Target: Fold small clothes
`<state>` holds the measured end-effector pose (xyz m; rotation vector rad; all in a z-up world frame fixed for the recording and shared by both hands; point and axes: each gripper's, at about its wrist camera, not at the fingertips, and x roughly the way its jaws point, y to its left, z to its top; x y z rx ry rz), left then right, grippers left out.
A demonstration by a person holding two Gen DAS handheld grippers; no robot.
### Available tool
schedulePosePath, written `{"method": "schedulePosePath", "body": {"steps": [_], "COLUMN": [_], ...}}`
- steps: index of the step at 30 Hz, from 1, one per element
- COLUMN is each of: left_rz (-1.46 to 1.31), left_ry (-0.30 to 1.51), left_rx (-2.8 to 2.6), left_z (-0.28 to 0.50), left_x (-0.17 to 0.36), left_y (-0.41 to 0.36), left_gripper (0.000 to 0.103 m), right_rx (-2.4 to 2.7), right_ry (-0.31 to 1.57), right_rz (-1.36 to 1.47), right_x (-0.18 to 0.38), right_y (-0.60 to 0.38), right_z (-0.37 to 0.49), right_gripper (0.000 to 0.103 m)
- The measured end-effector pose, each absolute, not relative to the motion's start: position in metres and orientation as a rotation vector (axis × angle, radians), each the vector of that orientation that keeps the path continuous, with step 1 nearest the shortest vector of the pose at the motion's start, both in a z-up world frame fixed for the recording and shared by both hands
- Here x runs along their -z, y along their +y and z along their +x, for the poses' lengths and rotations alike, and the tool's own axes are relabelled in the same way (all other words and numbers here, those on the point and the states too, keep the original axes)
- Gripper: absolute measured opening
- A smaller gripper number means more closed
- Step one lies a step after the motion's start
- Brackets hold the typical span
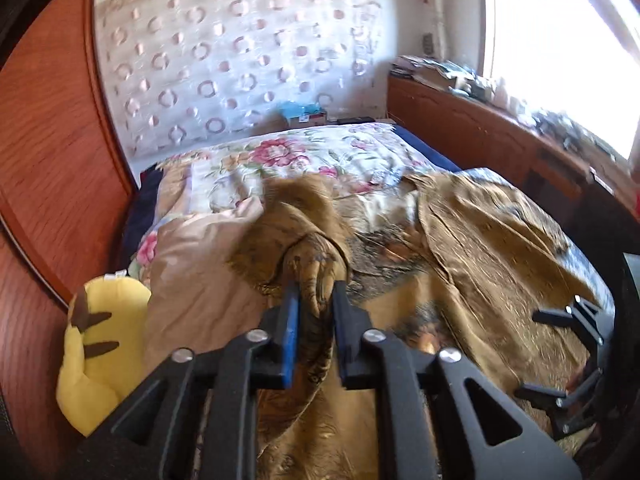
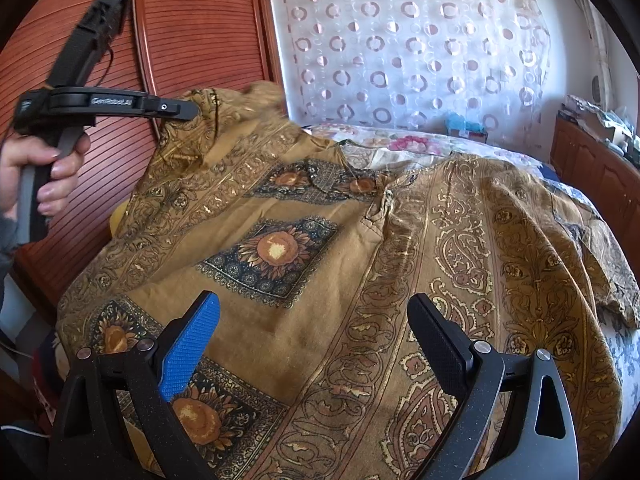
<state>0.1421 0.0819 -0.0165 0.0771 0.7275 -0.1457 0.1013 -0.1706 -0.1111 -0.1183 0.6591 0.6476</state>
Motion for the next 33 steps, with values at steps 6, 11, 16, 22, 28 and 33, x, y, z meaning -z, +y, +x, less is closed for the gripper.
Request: {"method": "schedulePosePath", "body": {"steps": [6, 11, 16, 22, 28, 33], "left_rz": [0.104, 0.076, 0.012, -0.022, -0.03, -0.048], "left_ry": [0.706, 0.742, 0.813, 0.87, 0.897, 0.878], "left_rx": [0.127, 0.099, 0.062, 0.014, 0.007, 0.007], "left_z": [0.123, 0.115, 0.109, 0.106, 0.104, 0.104], "left_x": [0.007, 0.033, 0.076, 0.114, 0.131, 0.132], "left_y": [0.079, 0.093, 0.114, 0.131, 0.134, 0.136], "left_gripper": [0.032, 0.034, 0.036, 0.036, 0.037, 0.039], "right_rx": [-0.648, -0.651, -0.681, -0.693, -0.744, -0.803], "right_ry": [0.662, 0.668, 0.708, 0.67, 0.646, 0.668], "right_rz": [-0.118, -0.111, -0.07, -0.1, -0.133, -0.138], "right_x": [0.111, 0.111, 0.109, 0.088, 0.068, 0.065], "right_y": [-0.171, -0.171, -0.177, -0.169, -0.132, -0.093], "right_z": [0.101, 0.102, 0.114, 0.131, 0.151, 0.173], "right_gripper": [0.097, 0.097, 0.097, 0.096, 0.096, 0.095]}}
